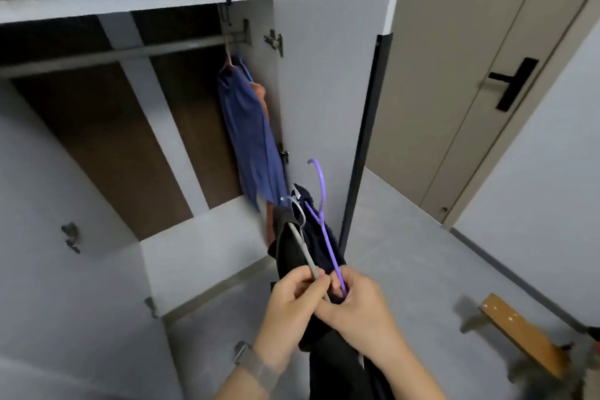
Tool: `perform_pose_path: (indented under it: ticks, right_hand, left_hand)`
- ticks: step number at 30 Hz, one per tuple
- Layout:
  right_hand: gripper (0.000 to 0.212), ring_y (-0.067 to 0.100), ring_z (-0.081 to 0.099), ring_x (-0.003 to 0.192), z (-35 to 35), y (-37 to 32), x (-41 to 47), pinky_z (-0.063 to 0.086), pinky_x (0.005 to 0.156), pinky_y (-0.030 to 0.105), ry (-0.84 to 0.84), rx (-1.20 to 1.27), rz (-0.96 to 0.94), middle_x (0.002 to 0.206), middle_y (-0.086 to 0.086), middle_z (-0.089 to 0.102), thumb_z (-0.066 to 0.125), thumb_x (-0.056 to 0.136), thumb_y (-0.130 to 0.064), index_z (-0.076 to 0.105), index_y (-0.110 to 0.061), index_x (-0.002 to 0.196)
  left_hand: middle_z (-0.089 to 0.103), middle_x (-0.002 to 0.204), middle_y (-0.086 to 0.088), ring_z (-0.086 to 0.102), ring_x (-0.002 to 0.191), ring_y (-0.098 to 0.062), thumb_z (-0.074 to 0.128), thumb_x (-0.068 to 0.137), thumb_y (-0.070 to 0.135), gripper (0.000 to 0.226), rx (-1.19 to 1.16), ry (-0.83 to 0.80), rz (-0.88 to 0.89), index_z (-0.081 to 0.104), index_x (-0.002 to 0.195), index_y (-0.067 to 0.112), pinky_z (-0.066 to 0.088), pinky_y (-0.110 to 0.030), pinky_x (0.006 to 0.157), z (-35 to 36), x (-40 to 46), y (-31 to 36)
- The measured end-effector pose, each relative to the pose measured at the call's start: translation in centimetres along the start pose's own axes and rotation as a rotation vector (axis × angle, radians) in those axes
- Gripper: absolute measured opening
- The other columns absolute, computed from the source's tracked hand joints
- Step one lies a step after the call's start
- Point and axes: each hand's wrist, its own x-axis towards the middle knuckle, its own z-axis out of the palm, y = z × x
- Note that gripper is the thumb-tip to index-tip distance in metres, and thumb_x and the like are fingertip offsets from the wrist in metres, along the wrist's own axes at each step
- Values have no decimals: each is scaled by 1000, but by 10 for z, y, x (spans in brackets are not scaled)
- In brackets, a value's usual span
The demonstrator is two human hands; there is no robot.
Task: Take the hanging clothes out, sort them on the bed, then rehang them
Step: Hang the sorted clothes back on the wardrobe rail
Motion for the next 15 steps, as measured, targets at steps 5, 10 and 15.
perform_pose_path:
  ticks: [5, 10, 15]
  right_hand:
    - [39, 8, 30, 52, 37, -35, 77, 29, 52, 24, -121, 47, -27, 52, -11, 34, 67, 59, -44, 35, -21, 62]
    - [28, 9, 32, 54, 79, -54, 162, 28, 50, 24, -202, 94, -44, 55, -7, 34, 55, 87, -17, 42, -13, 62]
    - [43, 7, 29, 49, 121, -72, 249, 26, 49, 25, -174, -103, -172, 49, -6, 32, 58, 88, -26, 36, -9, 56]
  left_hand:
    - [60, 70, 1, 54, 67, -2, 59, 89, 15, 15, 27, 177, 60, 67, 87, 3, 44, -12, 63, -63, 60, 20]
    - [57, 61, 12, 53, 61, 1, 59, 90, 19, 14, 45, 299, 95, 66, 80, 12, 41, -9, 61, -130, 137, 35]
    - [55, 56, 15, 51, 58, 6, 58, 91, 22, 15, 132, 331, 96, 64, 78, 17, 38, -7, 58, -196, 210, 57]
